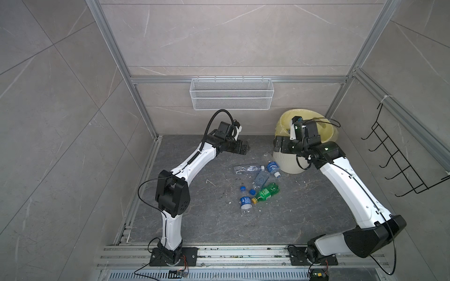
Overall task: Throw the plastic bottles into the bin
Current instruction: 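Withdraw the right gripper from the bin toward the bottles while the left gripper lowers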
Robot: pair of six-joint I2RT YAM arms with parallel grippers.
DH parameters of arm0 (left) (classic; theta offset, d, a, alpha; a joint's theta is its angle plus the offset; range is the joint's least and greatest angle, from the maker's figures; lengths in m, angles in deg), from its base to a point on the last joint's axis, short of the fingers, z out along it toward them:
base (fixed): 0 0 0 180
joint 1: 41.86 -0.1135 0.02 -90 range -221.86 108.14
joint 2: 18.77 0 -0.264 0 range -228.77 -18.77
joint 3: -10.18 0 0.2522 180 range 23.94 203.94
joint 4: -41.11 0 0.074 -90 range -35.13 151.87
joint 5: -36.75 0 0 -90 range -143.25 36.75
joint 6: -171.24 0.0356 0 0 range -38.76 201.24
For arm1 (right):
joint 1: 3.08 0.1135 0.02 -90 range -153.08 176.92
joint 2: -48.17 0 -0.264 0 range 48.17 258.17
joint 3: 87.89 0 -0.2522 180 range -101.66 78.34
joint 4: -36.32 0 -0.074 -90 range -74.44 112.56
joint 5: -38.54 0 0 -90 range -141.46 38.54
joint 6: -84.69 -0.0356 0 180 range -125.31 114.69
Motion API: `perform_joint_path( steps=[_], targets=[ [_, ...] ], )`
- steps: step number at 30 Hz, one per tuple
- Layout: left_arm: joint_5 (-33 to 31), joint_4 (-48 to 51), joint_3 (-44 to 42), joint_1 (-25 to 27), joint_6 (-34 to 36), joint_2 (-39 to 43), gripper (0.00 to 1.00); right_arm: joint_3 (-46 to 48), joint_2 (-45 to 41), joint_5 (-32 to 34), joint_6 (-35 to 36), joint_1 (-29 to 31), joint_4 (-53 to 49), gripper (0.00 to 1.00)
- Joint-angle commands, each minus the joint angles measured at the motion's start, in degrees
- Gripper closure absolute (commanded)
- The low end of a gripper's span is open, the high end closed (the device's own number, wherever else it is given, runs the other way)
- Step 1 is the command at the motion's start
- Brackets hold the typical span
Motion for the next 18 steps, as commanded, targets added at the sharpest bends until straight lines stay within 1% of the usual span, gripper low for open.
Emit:
perform_joint_path(
  steps=[1,4,7,11,15,18],
  targets=[
    [4.46,2.76,0.06,-0.21,3.81,-1.77,0.00,5.70,-0.87,0.57,-0.25,3.46,3.28,0.00],
    [3.91,4.48,-0.01,-0.31,9.03,-3.56,0.00,9.63,-0.60,1.38,-1.40,6.44,4.76,0.00],
    [3.98,5.10,-0.82,-0.57,13.04,-4.96,0.00,13.01,-0.41,0.13,-3.07,7.79,5.78,0.00],
    [4.17,5.17,-1.47,-0.57,17.98,-5.87,0.00,17.04,-0.91,-0.92,-4.75,8.16,6.90,0.00],
    [4.82,5.48,-1.70,-0.57,22.63,-7.01,0.01,18.95,-1.97,-1.31,-5.52,8.16,7.49,0.00],
    [5.49,5.75,-1.37,-0.49,24.47,-8.25,0.01,19.52,-2.26,-1.98,-6.01,8.18,7.63,0.00]
  ],
)
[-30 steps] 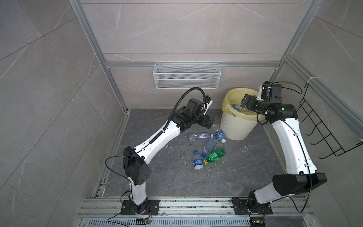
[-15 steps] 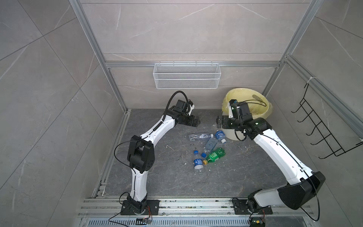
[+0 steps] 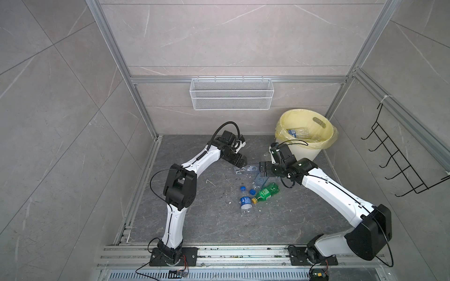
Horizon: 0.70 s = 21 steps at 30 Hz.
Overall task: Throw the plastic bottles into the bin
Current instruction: 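Withdraw the right gripper from the bin toward the bottles while the left gripper lowers, then grasp a clear small-label bottle by its base with the left gripper and lift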
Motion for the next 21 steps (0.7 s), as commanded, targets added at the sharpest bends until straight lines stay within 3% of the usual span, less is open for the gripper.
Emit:
perform_joint_path(
  steps=[1,10,21],
  targets=[
    [2.09,1.29,0.78,-0.01,5.75,-1.54,0.01,0.66,-1.84,-0.97,-1.72,0.06,1.33,0.01],
    [0.82,2.67,4.00,0.69,8.24,-5.99,0.03,0.95,-1.54,-2.31,-2.43,0.06,1.84,0.00],
    [-6.80,1.29,4.48,3.37,10.47,-9.18,0.05,1.45,-1.32,-2.93,-2.78,0.01,2.24,0.00]
  ],
)
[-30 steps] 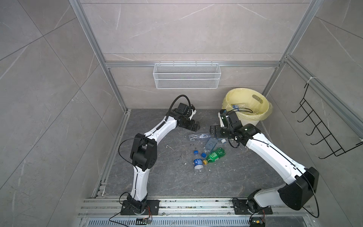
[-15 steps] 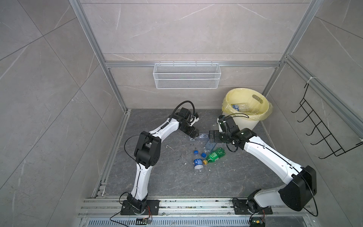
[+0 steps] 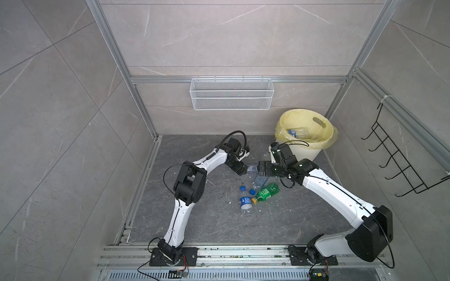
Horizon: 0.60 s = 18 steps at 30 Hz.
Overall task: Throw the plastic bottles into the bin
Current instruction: 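Grasp a clear small-label bottle by its base with the left gripper and lift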
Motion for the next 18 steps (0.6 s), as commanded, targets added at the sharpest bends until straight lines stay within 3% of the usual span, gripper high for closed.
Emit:
perform_joint_path(
  steps=[1,8,18],
  targets=[
    [-2.53,-0.57,1.43,0.83,2.46,-0.06,0.05,1.24,-0.80,-0.33,-1.13,0.05,0.64,0.00],
    [-2.11,-0.65,1.00,1.54,3.49,-0.52,0.09,1.57,-0.79,-0.22,-1.40,-0.07,1.01,0.00],
    [-3.94,-0.80,-1.08,1.83,4.43,-0.44,0.23,2.00,-1.11,-0.22,-1.76,-0.48,1.51,0.00]
  ],
)
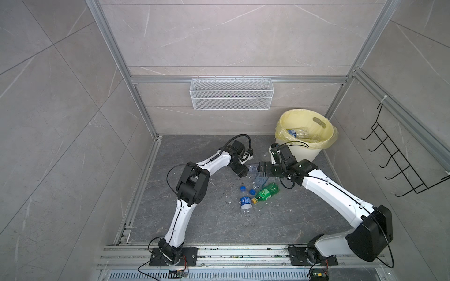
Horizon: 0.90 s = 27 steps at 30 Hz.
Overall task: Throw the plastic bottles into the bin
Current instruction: 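Grasp a clear small-label bottle by its base with the left gripper and lift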
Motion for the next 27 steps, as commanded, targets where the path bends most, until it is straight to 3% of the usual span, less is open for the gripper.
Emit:
perform_joint_path(
  steps=[1,10,19,27],
  targets=[
    [-1.06,-0.45,-1.02,0.21,1.81,0.09,0.24,0.96,-1.14,-0.22,-0.97,-0.31,1.10,0.00],
    [-0.11,0.16,-2.79,0.39,1.69,0.51,0.33,1.87,-1.65,-0.25,-1.35,-0.89,1.51,0.00],
    [0.58,0.10,-4.34,0.38,-0.02,1.89,0.50,2.42,-1.50,-0.42,-2.05,-1.41,2.12,0.00],
    [5.00,-2.55,-6.59,-0.81,-6.82,5.61,0.57,2.45,-1.48,-0.59,-2.91,-1.46,2.30,0.00]
  ],
)
